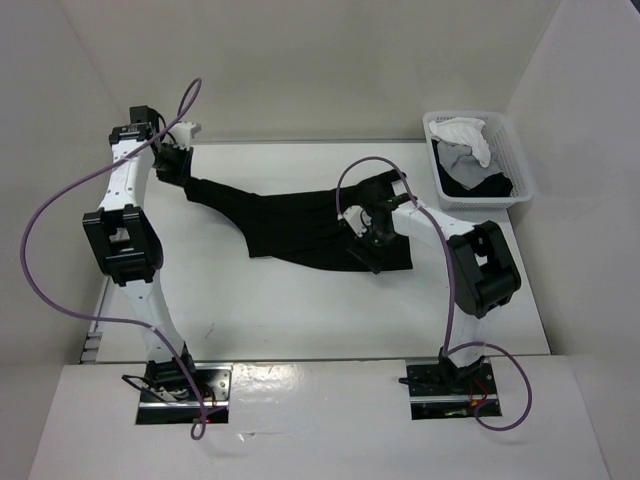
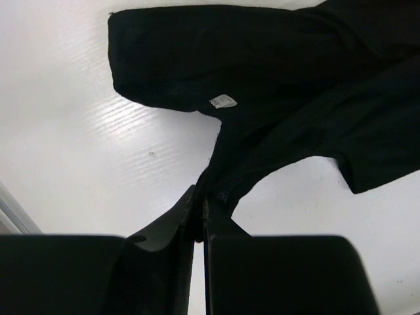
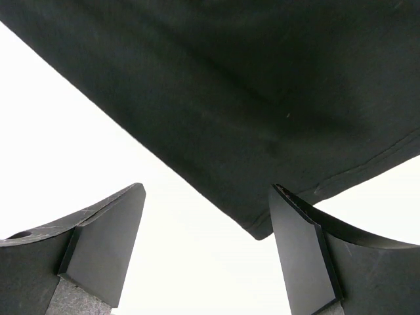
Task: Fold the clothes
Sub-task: Flatten the tank top out
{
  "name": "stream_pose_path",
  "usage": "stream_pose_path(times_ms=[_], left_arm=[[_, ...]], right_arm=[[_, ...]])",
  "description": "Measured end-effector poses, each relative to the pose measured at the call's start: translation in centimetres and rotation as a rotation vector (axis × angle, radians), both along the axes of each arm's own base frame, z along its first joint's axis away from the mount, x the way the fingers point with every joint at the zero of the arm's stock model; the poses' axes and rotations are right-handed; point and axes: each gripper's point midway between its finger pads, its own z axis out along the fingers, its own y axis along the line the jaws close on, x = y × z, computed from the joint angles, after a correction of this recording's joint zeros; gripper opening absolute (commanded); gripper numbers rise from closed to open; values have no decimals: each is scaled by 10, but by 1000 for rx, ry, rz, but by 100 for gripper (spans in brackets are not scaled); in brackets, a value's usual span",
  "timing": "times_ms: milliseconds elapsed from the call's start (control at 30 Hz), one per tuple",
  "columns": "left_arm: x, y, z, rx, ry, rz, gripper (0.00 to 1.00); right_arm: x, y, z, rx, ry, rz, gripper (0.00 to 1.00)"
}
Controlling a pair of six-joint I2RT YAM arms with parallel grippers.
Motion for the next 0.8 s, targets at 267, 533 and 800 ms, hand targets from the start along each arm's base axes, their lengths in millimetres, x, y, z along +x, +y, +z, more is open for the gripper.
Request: stream_pose_path(times_ms=[267,533,800], left_arm=[[22,0,-20,-31,24,-8,11],[35,-2,-32,-59,37,-18,12],[52,-2,-36,-78,34,-27,12]], right_arm=[[-7,0,-2,-15,20,4,78],[-9,1,-4,-14,33,2,50],[-19,4,-23,-21,108,4,37]])
